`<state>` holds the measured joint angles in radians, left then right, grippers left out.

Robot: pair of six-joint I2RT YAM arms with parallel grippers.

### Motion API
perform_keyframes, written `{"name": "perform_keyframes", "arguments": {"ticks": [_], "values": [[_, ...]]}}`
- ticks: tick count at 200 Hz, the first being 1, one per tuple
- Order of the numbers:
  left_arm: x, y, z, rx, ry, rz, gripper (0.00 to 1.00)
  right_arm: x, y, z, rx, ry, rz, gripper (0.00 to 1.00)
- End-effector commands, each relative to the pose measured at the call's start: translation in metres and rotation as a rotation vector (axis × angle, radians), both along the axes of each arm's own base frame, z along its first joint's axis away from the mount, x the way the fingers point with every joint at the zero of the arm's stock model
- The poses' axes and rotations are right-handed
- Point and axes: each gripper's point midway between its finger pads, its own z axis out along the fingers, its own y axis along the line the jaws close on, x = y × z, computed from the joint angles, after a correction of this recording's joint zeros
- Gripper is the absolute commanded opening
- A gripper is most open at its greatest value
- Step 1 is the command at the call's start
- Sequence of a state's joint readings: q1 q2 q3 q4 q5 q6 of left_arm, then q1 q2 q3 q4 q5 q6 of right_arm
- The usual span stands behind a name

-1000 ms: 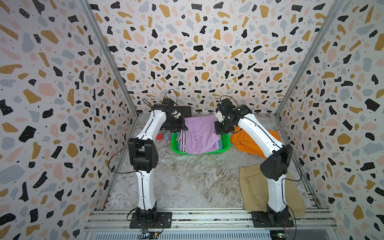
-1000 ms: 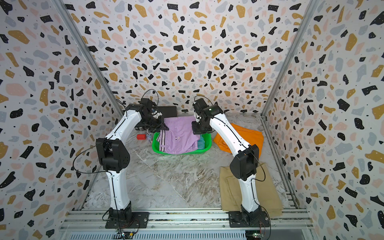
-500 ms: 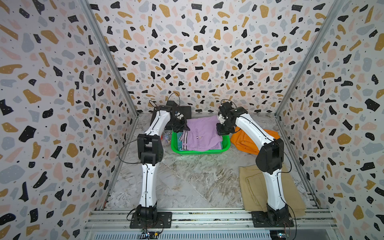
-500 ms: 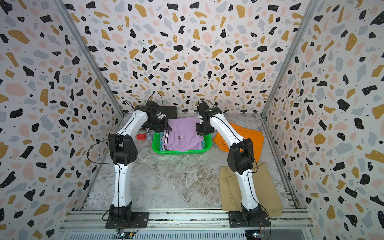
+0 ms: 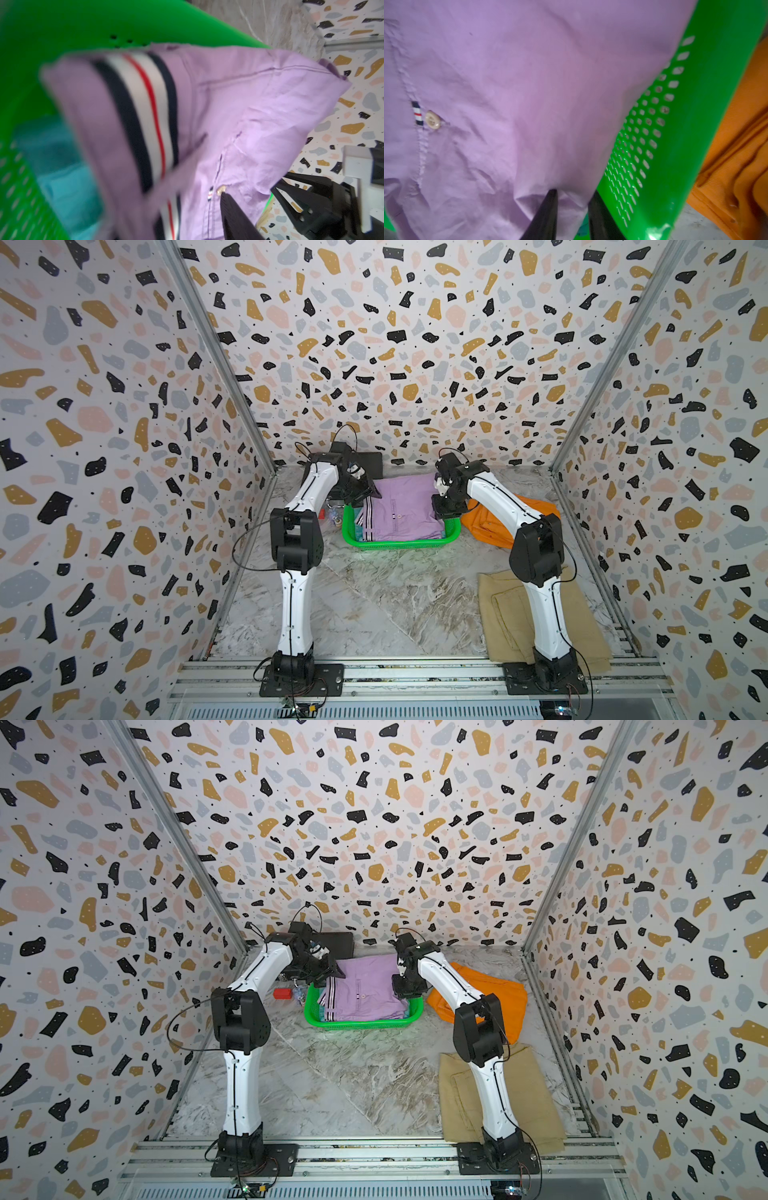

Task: Put the folded long pants in the basket
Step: Place the long pant in the basket.

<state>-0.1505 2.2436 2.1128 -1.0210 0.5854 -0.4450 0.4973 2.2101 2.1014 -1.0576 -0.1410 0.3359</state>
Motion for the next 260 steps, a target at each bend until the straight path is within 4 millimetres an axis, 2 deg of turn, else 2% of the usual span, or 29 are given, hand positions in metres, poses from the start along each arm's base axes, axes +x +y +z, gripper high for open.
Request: {"name": "perform_keyframes", "arguments": {"ticks": [1,24,43,61,81,103,136,153,166,201,213,224,240,260], "values": [[-0.019,0.010,0.056,0.007,-0.106,0.039,0.55,-0.011,-0.006,0.065,0.060,-0.097,-0.030,0.31],[-0.048,0.014,0.063,-0.001,-0.090,0.074,0.49,-0.023,-0.009,0.087,0.104,-0.120,-0.051,0.31],[-0.066,0.012,0.070,-0.032,-0.098,0.079,0.45,-0.032,-0.003,0.103,0.161,-0.140,-0.044,0.32],[-0.075,0.006,0.072,-0.079,-0.088,0.066,0.43,-0.038,0.008,0.105,0.201,-0.129,-0.013,0.34],[-0.076,-0.004,0.056,-0.118,-0.040,0.050,0.41,-0.041,0.022,0.085,0.218,-0.061,0.010,0.33],[-0.069,-0.013,0.025,-0.140,0.019,0.036,0.39,-0.040,0.032,0.048,0.219,0.041,0.001,0.31],[-0.061,-0.018,-0.021,-0.134,0.106,0.025,0.36,-0.048,0.031,-0.016,0.150,0.197,-0.010,0.28],[-0.064,-0.017,-0.040,-0.117,0.141,0.018,0.36,-0.054,0.026,-0.038,0.112,0.247,-0.016,0.27],[-0.067,-0.015,-0.051,-0.107,0.165,0.016,0.36,-0.054,0.022,-0.045,0.086,0.251,-0.018,0.27],[-0.075,-0.011,-0.069,-0.071,0.200,0.015,0.35,-0.057,0.017,-0.045,0.052,0.267,-0.021,0.28],[-0.075,-0.010,-0.067,-0.066,0.202,0.016,0.33,-0.060,0.017,-0.036,0.057,0.274,-0.019,0.27],[-0.074,-0.009,-0.054,-0.063,0.179,0.014,0.32,-0.058,0.016,-0.018,0.068,0.237,-0.022,0.27],[-0.063,-0.009,-0.012,-0.066,0.090,0.016,0.33,-0.046,0.013,0.027,0.088,0.105,-0.025,0.30],[-0.040,-0.008,0.046,-0.060,-0.064,0.031,0.36,-0.025,0.005,0.082,0.088,-0.088,-0.030,0.36]]}}
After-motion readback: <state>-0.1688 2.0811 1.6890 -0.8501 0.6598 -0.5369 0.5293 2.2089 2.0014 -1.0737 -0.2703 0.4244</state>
